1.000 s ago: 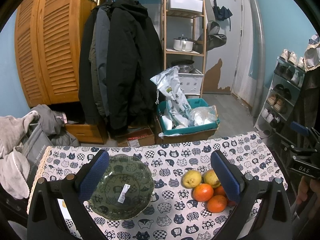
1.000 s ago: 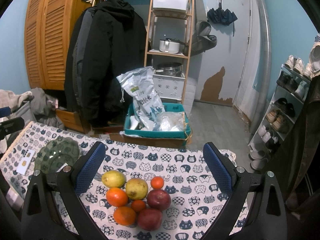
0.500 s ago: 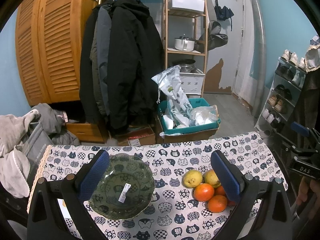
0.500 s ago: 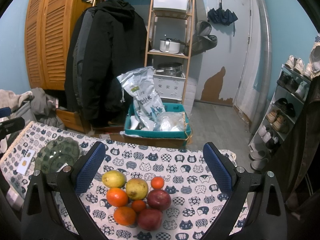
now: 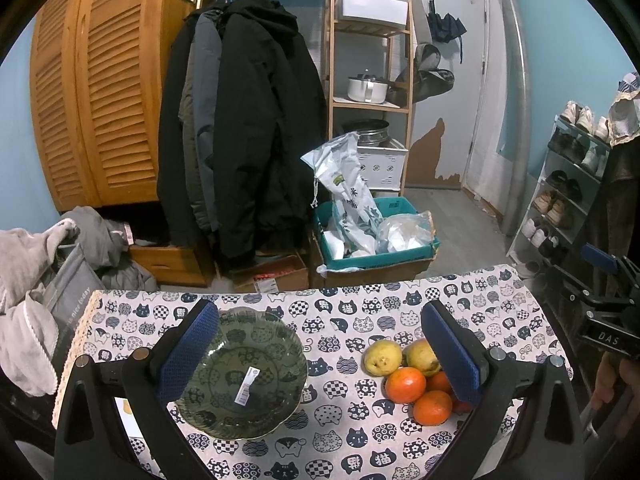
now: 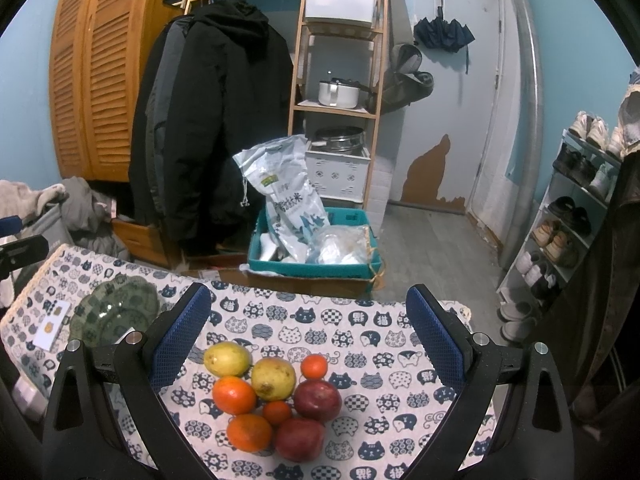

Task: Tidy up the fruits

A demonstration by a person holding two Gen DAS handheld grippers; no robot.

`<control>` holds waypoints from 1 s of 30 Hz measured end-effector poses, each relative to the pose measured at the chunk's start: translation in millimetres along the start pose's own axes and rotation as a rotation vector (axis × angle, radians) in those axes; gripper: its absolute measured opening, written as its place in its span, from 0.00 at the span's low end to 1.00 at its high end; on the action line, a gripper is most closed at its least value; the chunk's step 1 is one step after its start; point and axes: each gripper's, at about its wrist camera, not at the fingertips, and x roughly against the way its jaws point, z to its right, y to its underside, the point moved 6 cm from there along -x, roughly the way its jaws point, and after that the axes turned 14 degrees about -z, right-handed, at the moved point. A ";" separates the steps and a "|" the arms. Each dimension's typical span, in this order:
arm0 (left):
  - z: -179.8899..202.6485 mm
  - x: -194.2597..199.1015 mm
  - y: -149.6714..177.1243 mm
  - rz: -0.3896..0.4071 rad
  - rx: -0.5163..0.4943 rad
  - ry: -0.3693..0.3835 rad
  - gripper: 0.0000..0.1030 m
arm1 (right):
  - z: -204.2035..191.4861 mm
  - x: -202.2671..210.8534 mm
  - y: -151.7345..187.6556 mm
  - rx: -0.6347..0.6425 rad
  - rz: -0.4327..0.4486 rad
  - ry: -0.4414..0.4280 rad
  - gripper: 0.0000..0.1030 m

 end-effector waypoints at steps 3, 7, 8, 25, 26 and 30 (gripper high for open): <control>-0.2 -0.1 -0.1 0.000 -0.001 0.000 0.99 | 0.1 -0.4 0.5 0.000 0.000 0.000 0.93; 1.9 -0.7 0.1 -0.003 -0.001 0.001 0.99 | 1.2 -0.8 0.4 0.001 -0.001 0.000 0.93; 2.9 -0.8 -0.2 -0.004 -0.002 0.001 0.99 | 1.9 -0.8 -0.1 0.000 -0.002 -0.001 0.93; 6.9 -45.2 6.5 -0.096 -0.022 0.000 0.99 | 10.2 -39.2 11.7 -0.013 -0.134 -0.002 0.93; 7.7 -50.4 7.4 -0.109 -0.020 0.005 0.99 | 11.1 -42.9 13.4 -0.017 -0.146 -0.005 0.93; 9.2 -67.4 11.3 -0.152 -0.015 0.031 0.99 | 15.1 -60.1 19.4 -0.032 -0.207 -0.024 0.93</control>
